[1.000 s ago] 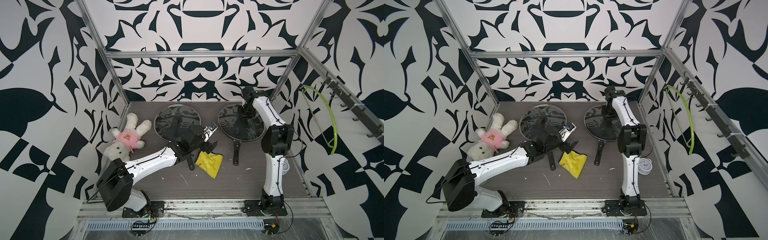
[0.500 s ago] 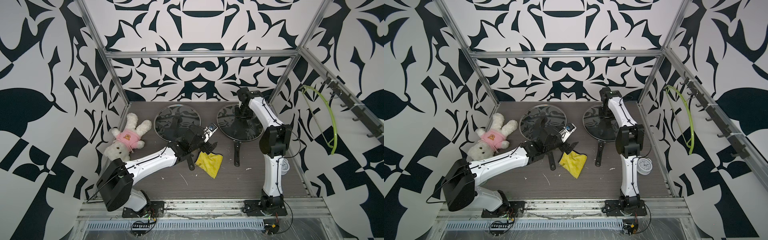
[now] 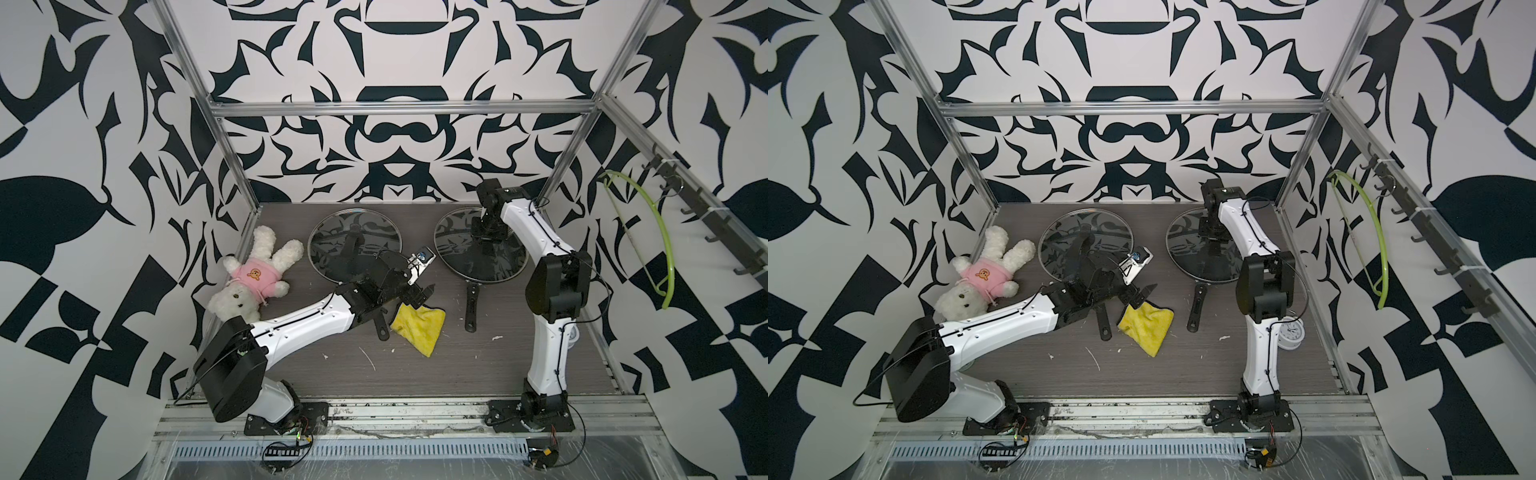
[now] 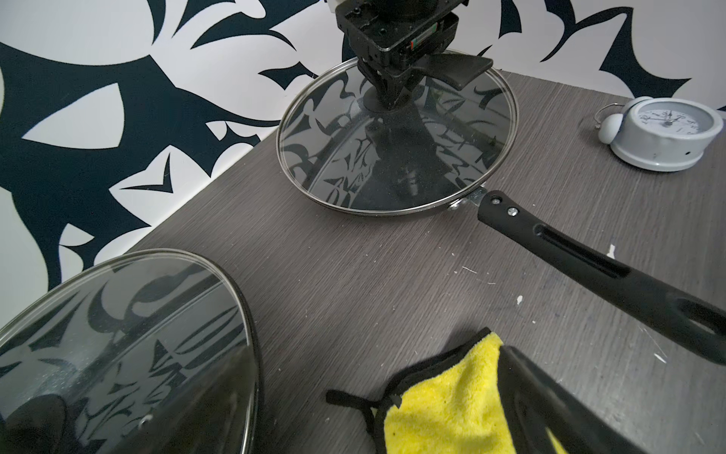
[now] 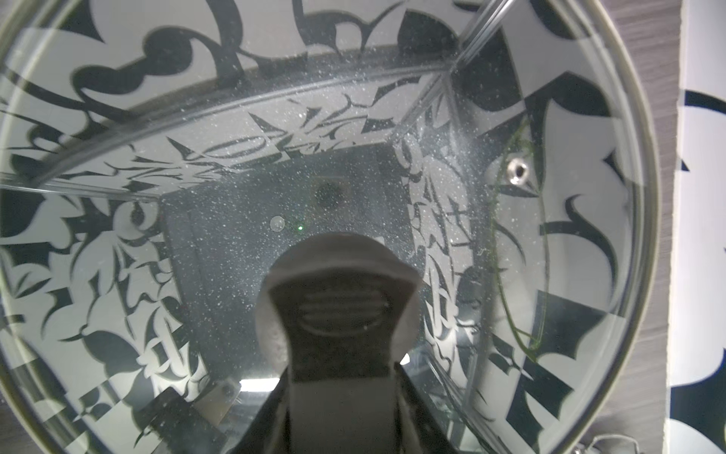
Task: Wipe the pot lid with a cloth
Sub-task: Pick up the pot lid from the cooking pot.
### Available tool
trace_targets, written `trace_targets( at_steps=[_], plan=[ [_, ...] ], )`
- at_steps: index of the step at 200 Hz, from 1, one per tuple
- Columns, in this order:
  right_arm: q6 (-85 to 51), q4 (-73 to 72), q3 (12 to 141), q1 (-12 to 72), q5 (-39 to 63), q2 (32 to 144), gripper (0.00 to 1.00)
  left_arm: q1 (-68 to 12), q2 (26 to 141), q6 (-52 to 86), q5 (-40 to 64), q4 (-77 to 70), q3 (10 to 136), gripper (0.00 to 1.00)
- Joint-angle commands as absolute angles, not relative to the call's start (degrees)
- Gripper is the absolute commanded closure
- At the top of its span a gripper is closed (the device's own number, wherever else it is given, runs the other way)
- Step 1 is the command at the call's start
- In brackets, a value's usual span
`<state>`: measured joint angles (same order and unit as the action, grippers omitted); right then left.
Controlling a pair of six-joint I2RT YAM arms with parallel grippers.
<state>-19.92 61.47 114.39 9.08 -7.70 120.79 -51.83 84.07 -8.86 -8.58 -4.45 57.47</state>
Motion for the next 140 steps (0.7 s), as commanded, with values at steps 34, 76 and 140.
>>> trace_targets(
  at_steps=[34, 76, 140],
  plan=[
    [-20.2, 58.6, 114.9, 8.8, -8.0, 119.3, 0.57, -52.0, 84.8, -9.1, -8.0, -4.4, 57.4, 0.01],
    [-20.8, 61.7, 115.2, 8.8, -8.4, 121.1, 0.65, -51.9, 84.6, -8.9, -8.1, -4.1, 57.1, 0.01],
    [-20.3, 60.8, 114.1, 8.9, -9.7, 119.0, 1.00, -51.9, 84.9, -9.0, -7.5, -4.7, 57.0, 0.01]
  ],
)
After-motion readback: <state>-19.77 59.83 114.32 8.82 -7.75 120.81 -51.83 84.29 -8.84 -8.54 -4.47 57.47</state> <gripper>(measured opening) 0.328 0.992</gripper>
